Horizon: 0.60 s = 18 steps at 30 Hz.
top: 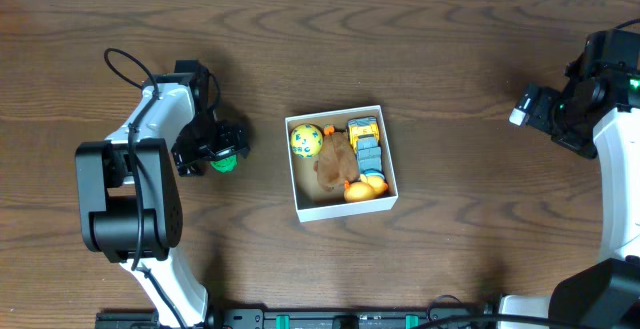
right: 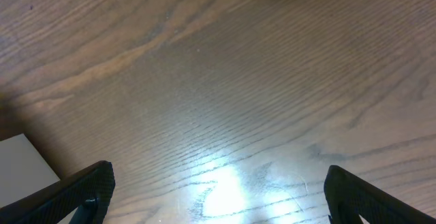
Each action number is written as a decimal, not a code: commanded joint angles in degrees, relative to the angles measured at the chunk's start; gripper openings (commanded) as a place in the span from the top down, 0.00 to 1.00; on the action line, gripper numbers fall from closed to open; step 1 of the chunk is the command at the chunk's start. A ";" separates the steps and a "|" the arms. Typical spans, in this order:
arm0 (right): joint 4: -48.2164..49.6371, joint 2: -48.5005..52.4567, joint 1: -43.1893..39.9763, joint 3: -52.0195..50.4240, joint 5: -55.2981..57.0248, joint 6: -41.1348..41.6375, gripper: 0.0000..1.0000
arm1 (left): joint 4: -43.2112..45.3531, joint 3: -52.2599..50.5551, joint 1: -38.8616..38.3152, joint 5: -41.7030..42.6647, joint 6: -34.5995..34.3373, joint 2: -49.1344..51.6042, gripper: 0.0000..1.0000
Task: Pack container
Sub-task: 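Move the left gripper down onto the green round toy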
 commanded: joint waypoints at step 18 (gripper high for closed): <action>-0.20 -0.98 0.09 -0.07 0.02 -0.92 0.01 | -0.20 -0.76 0.00 -0.28 -0.55 0.70 0.53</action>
